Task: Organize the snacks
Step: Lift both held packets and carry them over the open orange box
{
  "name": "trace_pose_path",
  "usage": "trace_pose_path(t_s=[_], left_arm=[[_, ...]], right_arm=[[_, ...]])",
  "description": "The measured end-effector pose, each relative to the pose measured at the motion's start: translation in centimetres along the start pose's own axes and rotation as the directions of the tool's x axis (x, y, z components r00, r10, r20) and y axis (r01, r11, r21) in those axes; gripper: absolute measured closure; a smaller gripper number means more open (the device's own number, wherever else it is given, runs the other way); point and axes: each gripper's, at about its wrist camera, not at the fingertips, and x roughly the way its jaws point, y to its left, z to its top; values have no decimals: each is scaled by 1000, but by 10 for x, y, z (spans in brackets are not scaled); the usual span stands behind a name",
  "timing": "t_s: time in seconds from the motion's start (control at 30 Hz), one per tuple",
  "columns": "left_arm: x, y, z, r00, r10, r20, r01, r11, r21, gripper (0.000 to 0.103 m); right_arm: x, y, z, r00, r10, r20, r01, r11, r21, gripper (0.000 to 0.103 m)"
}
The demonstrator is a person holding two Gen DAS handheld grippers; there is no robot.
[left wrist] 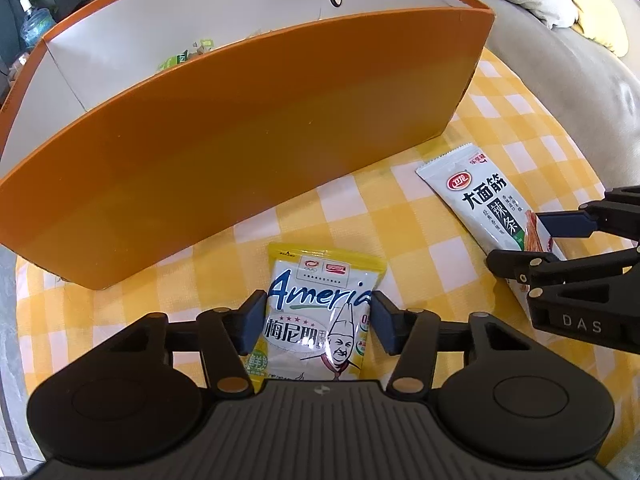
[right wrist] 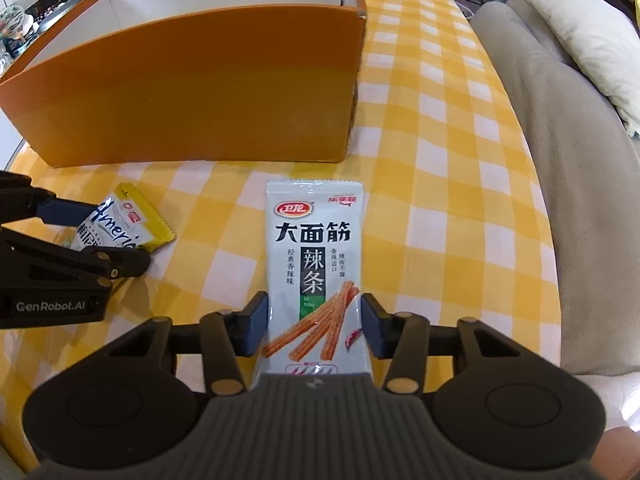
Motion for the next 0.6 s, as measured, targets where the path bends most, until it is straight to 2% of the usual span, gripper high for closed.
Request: trace_pose_path(t_s=[0.23,0.33,0.47,0.6], left_arm=[[-14,-5,-5,999,-23,38,24,1000,-17,41],[-25,-5,-5,998,-40,58,44,997,-57,41],[-45,-3,-3,993,-63,103,73,993,-95,41],[-65,-4,-1,984,-85,159,104,988,-113,41]], right_arm=[[-12,-4,2,1000,24,13,-25,998,64,59],[-21,-5,4,1000,8,8,-9,996,86,59],[-34,-10,5,1000,24,19,-27,988,149,59],[-51,-10,6,998,-11,60,1,988,157,60]])
